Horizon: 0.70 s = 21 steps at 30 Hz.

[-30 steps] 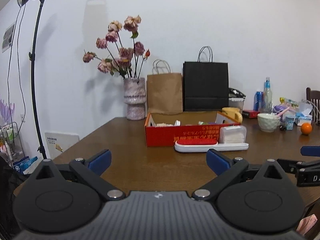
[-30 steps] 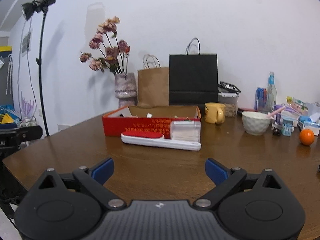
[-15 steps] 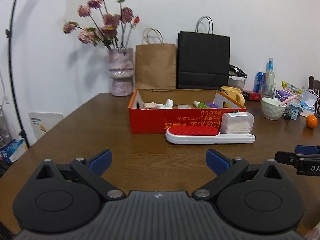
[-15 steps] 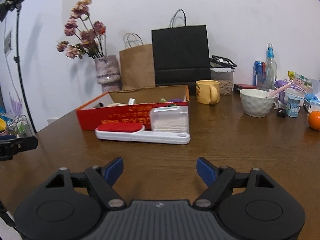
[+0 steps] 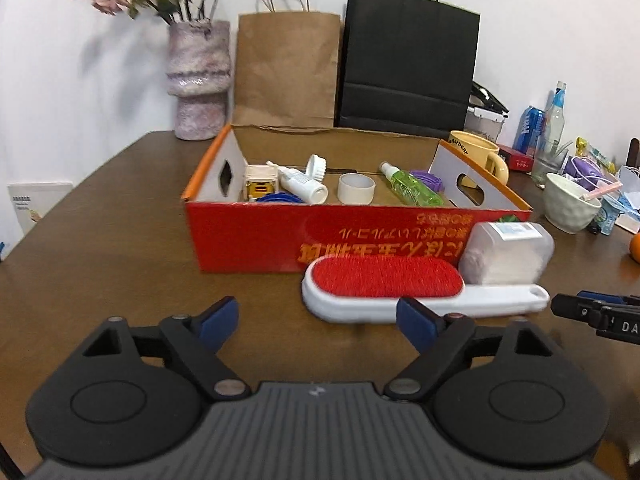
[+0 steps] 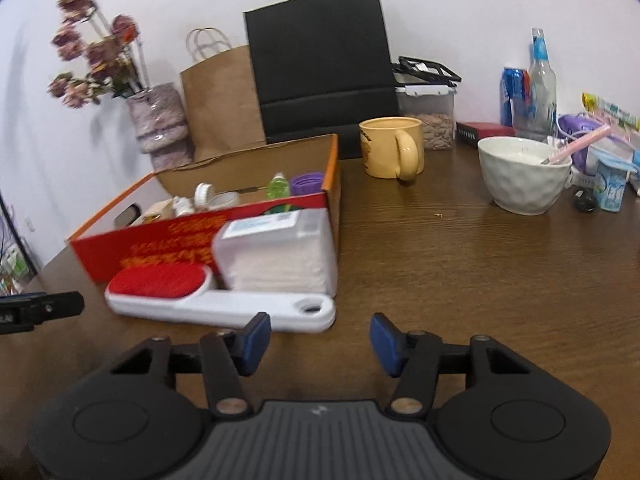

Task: Organize rigid objects
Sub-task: 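Close the left tool on the red lint brush while the right tool grips its white handle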

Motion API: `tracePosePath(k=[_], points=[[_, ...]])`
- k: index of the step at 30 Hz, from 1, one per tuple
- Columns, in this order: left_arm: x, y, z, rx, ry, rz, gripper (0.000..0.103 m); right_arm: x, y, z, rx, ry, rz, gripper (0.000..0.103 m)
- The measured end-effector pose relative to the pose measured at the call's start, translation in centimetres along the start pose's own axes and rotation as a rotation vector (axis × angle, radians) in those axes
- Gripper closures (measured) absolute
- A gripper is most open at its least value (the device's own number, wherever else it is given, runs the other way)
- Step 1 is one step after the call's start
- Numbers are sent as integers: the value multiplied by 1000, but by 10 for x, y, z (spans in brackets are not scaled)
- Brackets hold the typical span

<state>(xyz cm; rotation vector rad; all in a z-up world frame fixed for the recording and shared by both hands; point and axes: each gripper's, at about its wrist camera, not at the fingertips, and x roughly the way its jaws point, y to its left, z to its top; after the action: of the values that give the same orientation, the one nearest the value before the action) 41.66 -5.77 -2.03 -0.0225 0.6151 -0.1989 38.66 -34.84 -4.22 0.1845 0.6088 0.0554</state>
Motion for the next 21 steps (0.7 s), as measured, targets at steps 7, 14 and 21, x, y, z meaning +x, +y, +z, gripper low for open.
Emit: tracePosePath(k=[7, 14, 21], points=[[37, -2, 11, -8, 26, -25, 35, 22, -10, 5, 36, 20, 10, 67], [45, 1, 8, -29, 1, -79, 42, 31, -9, 8, 47, 16, 36, 72], [42, 1, 6, -48, -7, -91, 48, 37, -11, 10, 106, 34, 60, 83]])
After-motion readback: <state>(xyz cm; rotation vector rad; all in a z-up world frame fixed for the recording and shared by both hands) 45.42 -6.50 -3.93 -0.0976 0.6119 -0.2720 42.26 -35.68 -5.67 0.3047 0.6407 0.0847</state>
